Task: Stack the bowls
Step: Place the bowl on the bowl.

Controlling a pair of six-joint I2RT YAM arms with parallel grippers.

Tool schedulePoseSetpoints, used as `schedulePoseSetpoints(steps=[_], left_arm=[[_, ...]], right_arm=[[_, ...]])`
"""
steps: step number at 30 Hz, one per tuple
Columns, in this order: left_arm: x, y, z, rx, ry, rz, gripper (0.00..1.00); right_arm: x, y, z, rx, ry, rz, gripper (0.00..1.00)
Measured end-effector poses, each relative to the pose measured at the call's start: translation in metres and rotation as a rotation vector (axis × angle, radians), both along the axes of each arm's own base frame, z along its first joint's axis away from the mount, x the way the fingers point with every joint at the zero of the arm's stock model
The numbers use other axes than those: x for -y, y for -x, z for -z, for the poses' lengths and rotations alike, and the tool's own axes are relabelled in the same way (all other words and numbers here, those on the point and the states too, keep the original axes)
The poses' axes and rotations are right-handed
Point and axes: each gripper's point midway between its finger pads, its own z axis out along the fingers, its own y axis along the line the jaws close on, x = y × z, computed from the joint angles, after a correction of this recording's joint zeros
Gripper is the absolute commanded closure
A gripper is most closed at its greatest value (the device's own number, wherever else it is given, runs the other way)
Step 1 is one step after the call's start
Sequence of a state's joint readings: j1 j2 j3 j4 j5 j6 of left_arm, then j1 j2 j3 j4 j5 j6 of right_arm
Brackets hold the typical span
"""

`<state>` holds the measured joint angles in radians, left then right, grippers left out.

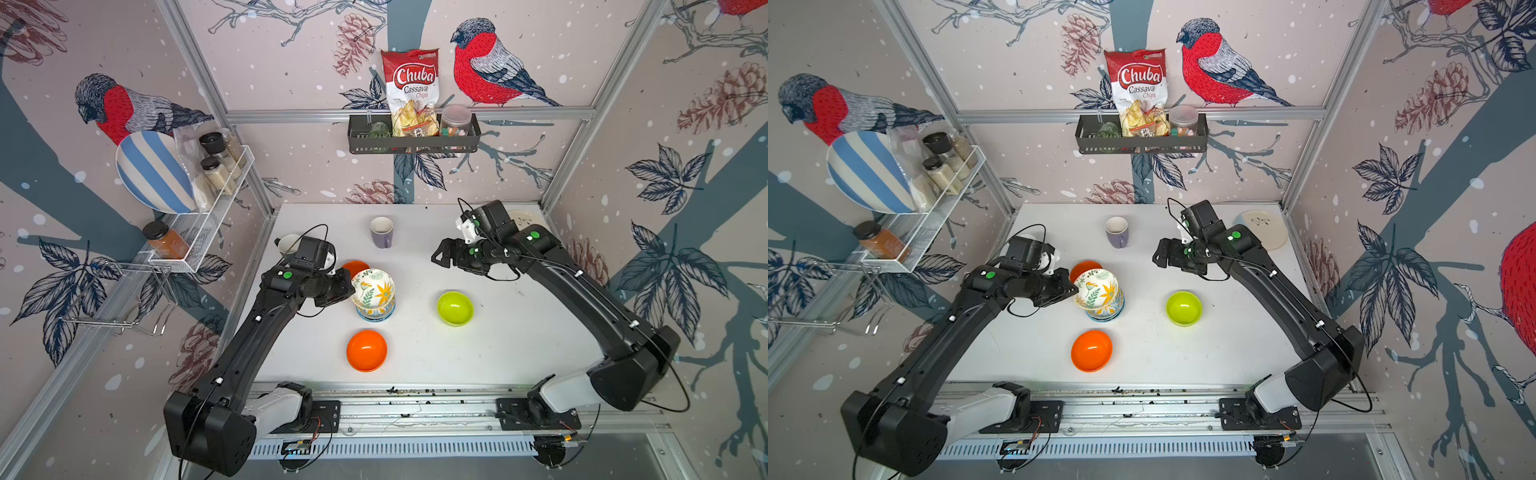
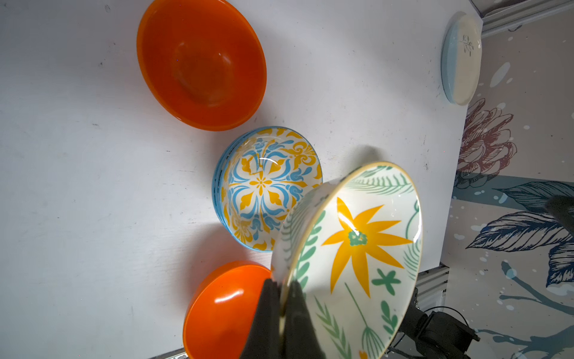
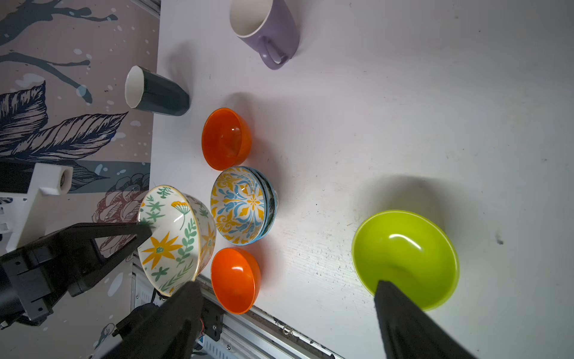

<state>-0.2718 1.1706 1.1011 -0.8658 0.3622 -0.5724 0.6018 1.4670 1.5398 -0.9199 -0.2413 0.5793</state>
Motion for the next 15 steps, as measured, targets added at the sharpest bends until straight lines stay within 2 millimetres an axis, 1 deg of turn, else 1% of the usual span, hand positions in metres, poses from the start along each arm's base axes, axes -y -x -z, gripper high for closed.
schedulePoseSetpoints(steps=[4, 15], left_arm=[[0.001, -0.006, 0.003, 0.008, 0.001, -0.008, 1.0], [-0.002, -0.013, 0.031, -0.014, -0.001, -0.049, 1.0]], right_arm=[[0.003, 0.004, 0.006, -0.007, 0.007, 0.002, 0.12], [0.003, 0.001, 0.006, 0.003, 0.0, 0.008, 0.13]])
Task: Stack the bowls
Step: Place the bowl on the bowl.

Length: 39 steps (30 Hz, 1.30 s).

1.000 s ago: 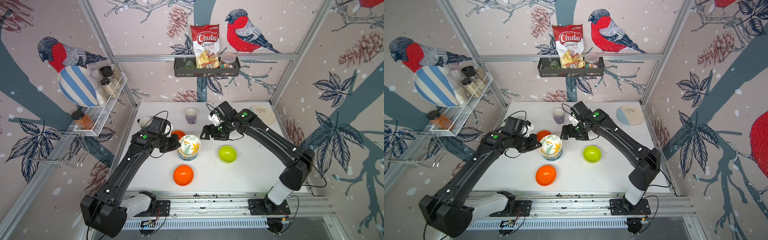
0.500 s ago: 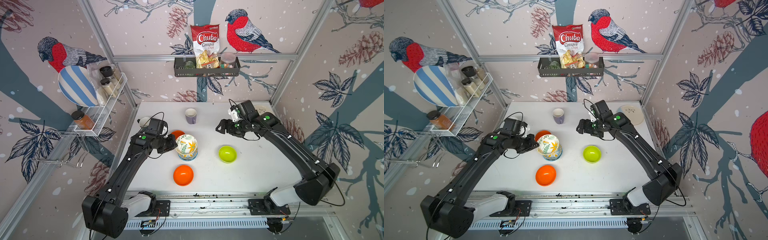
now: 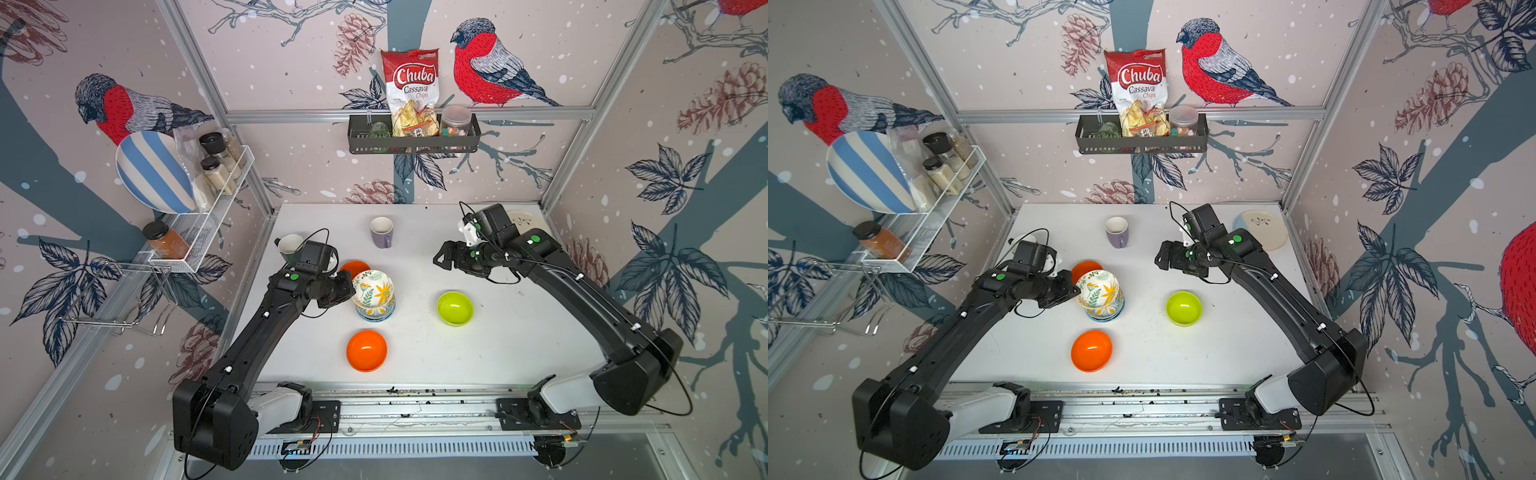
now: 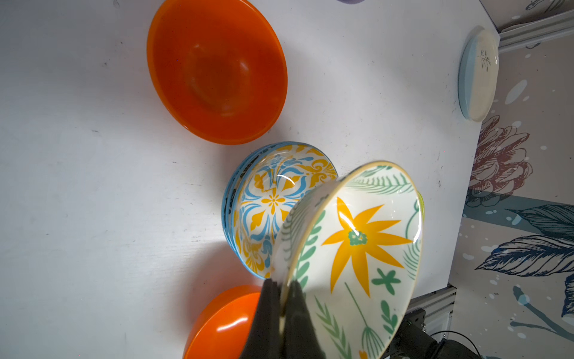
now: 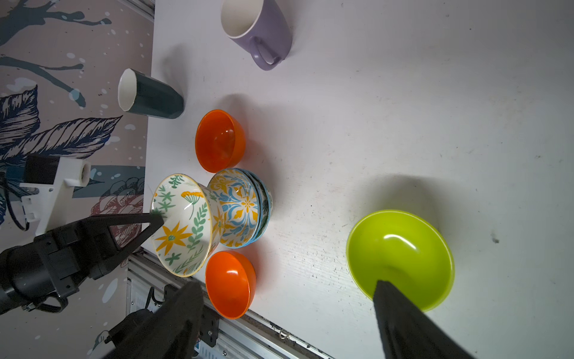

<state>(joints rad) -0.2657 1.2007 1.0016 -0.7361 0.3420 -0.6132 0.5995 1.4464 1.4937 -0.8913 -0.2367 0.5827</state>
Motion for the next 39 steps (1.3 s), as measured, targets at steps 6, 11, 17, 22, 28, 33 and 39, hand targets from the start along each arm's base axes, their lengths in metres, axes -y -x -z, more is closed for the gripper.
schedulePoseSetpoints(steps=[6, 11, 17, 22, 28, 33, 39], left_arm=[[0.003, -0.007, 0.017, -0.013, 0.014, -0.015, 1.0], [0.006, -0.01, 0.027, -0.017, 0.027, -0.019, 1.0], [0.008, -0.013, 0.037, -0.022, 0.033, -0.014, 1.0], [0.008, -0.013, 0.042, -0.03, 0.03, -0.013, 1.0], [0.008, -0.012, 0.049, -0.036, 0.031, -0.011, 1.0], [0.007, -0.009, 0.053, -0.045, 0.028, -0.011, 1.0], [0.007, -0.008, 0.057, -0.045, 0.028, -0.012, 1.0]], right_arm=[[0.0, 0.001, 0.003, -0.006, 0.004, 0.0, 0.13], [0.001, 0.001, 0.004, -0.008, 0.005, 0.0, 0.13], [0.001, 0.002, 0.009, -0.02, 0.012, -0.001, 0.13], [-0.001, 0.002, 0.012, -0.027, 0.011, -0.005, 0.13], [-0.003, 0.0, 0.013, -0.024, 0.008, -0.007, 0.13], [-0.003, 0.0, 0.013, -0.024, 0.008, -0.008, 0.13], [-0.003, 0.0, 0.016, -0.03, 0.012, -0.008, 0.13]])
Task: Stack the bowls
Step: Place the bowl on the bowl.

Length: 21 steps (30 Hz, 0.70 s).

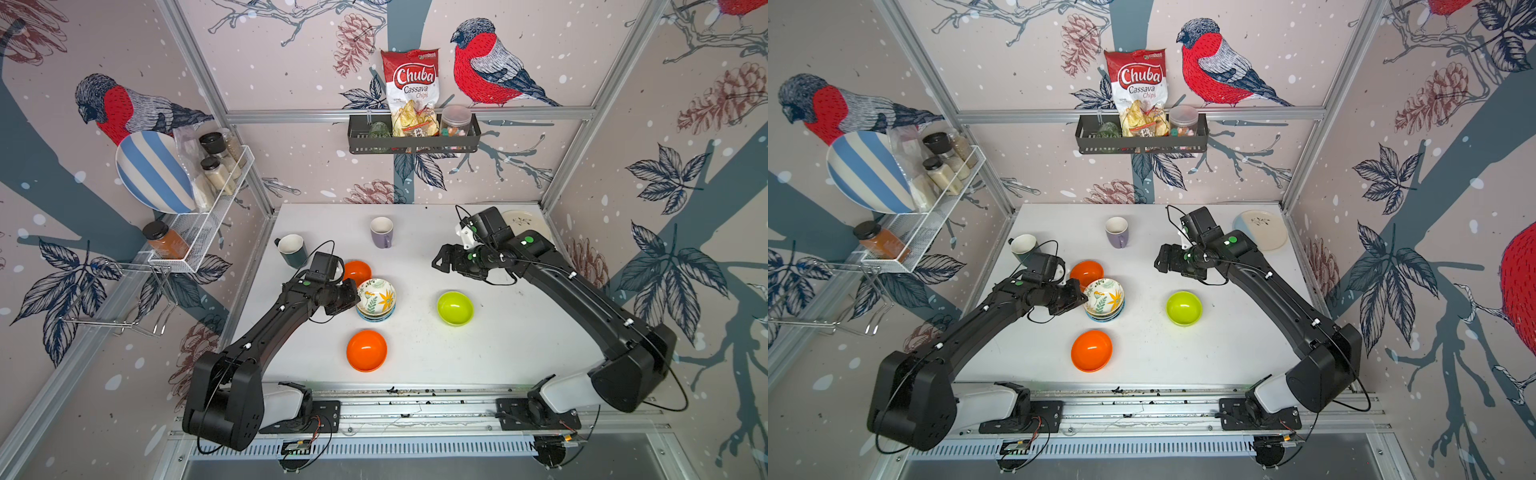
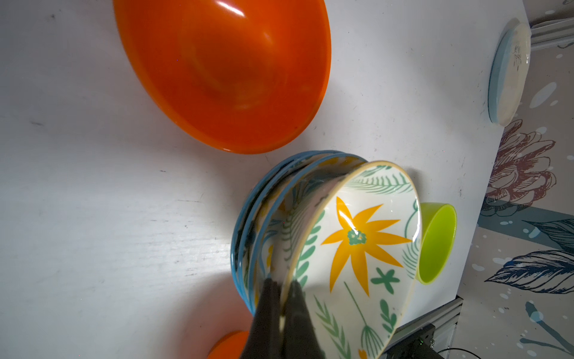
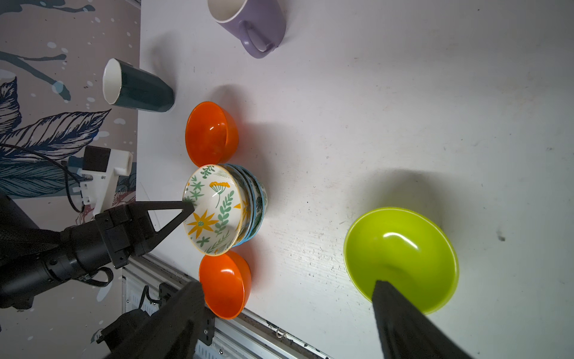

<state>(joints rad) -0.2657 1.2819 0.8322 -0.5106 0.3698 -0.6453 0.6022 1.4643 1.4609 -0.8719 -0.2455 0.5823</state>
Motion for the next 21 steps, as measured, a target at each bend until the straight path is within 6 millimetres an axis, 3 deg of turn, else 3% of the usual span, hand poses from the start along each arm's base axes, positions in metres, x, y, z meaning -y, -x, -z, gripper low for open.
schedulePoseSetpoints(steps=[21], left_arm=[[0.0001, 0.0, 0.0084, 0.009, -0.002, 0.009, 1.0]], right_arm=[[-0.0053, 0.0024, 0.0054, -0.019, 0.001, -0.02, 0.13]])
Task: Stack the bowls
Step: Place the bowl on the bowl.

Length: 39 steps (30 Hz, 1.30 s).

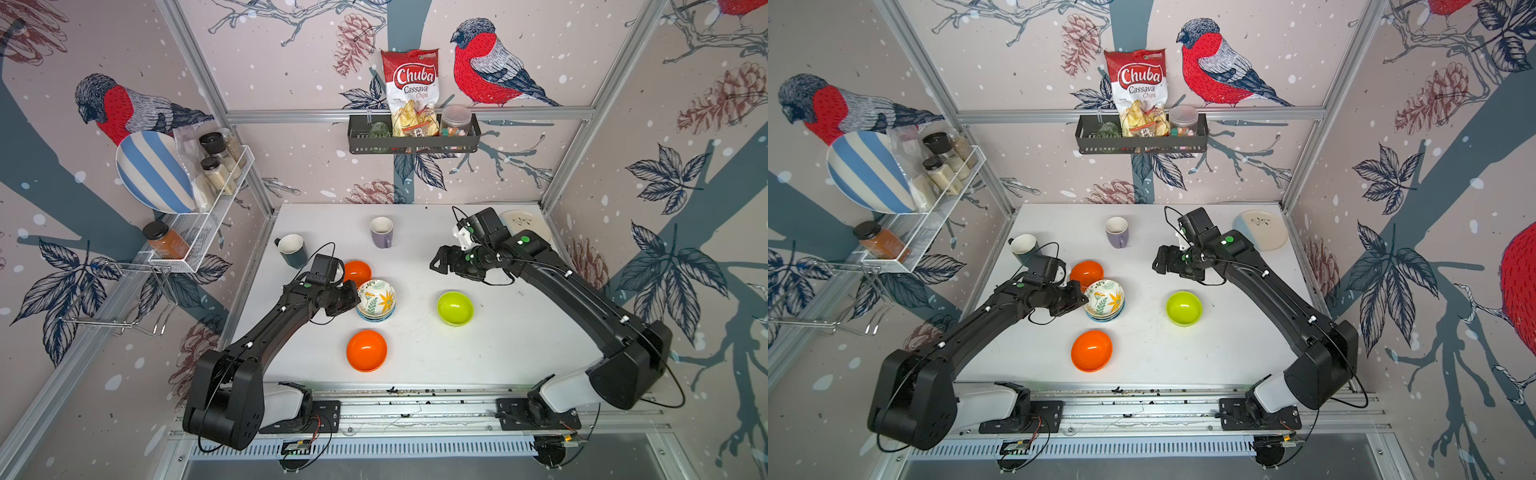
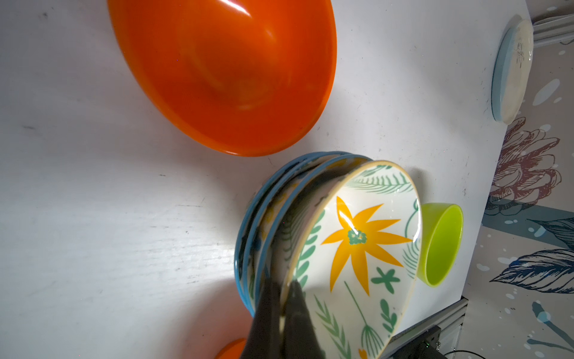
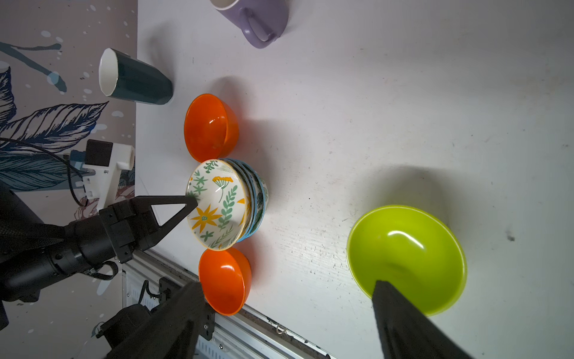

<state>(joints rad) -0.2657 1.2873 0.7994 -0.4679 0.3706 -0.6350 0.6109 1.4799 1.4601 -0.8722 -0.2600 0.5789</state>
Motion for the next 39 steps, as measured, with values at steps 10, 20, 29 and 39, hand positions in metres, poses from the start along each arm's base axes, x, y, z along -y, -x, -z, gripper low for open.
schedulePoseSetpoints(steps=[10, 20, 29, 39], left_arm=[[0.0024, -0.0019, 0.0011, 0.006, 0.013, 0.006, 1.0], [0.0016, -0.0013, 0.001, 0.016, 0.009, 0.01, 1.0], [0.0017, -0.0017, 0.0012, 0.017, 0.009, 0.01, 1.0], [0.002, -0.0021, 0.0016, 0.018, 0.01, 0.011, 1.0]], right_arm=[[-0.0013, 0.0016, 0.0009, -0.003, 0.0, -0.006, 0.13], [-0.0024, 0.0021, 0.0024, -0.007, 0.002, -0.009, 0.13], [-0.0034, 0.002, 0.0049, -0.013, 0.006, -0.011, 0.13], [-0.0044, 0.0018, 0.0074, -0.017, 0.01, -0.015, 0.13]])
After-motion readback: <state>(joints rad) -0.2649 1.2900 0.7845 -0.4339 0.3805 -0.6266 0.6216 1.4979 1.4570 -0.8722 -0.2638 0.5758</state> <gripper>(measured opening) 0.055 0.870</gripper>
